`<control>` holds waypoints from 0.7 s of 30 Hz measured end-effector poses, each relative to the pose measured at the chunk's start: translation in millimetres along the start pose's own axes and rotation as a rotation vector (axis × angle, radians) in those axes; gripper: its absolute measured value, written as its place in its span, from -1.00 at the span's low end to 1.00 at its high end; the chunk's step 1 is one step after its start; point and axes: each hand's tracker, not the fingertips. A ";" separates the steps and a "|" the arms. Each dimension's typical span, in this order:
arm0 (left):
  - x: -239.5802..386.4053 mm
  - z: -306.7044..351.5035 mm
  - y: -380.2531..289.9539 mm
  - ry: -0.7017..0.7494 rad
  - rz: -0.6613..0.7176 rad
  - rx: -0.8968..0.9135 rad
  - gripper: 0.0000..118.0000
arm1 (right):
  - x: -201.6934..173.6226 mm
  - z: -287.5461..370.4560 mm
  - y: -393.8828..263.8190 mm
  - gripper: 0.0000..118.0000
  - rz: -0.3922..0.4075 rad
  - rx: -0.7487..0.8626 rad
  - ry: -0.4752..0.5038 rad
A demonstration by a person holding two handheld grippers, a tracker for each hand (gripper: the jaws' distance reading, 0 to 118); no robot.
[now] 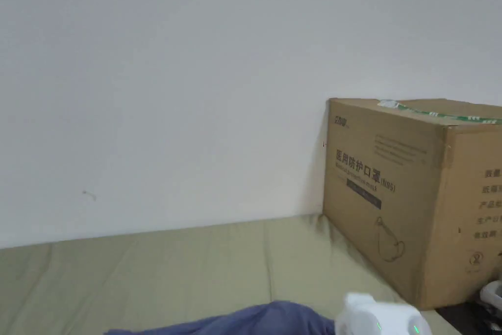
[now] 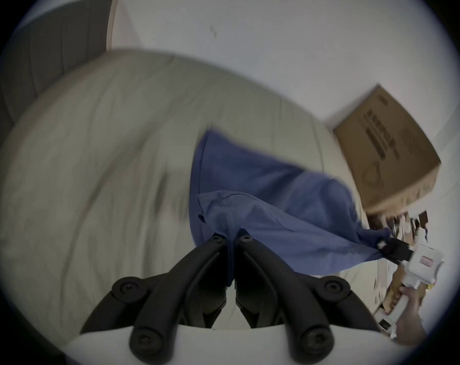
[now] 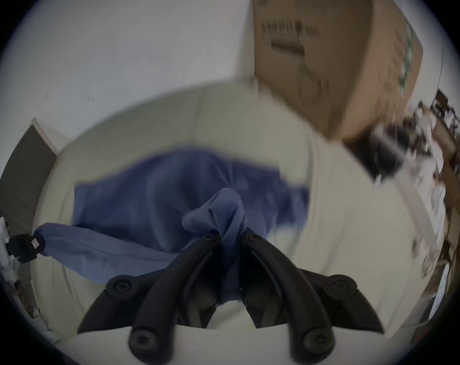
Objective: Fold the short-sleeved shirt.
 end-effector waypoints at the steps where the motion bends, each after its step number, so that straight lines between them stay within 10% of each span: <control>1: -12.4 5.6 -28.5 -0.039 0.015 -0.026 -0.95 | 13.7 0.8 -32.3 -0.80 -0.002 -0.036 0.036; 6: -27.1 75.2 -132.2 0.044 -0.285 -0.033 -0.95 | 55.6 75.0 -149.9 -0.80 0.052 -0.025 0.088; 21: -77.2 166.2 -227.9 -0.049 -0.090 -0.260 -0.95 | 98.2 179.6 -247.3 -0.80 0.031 -0.178 0.096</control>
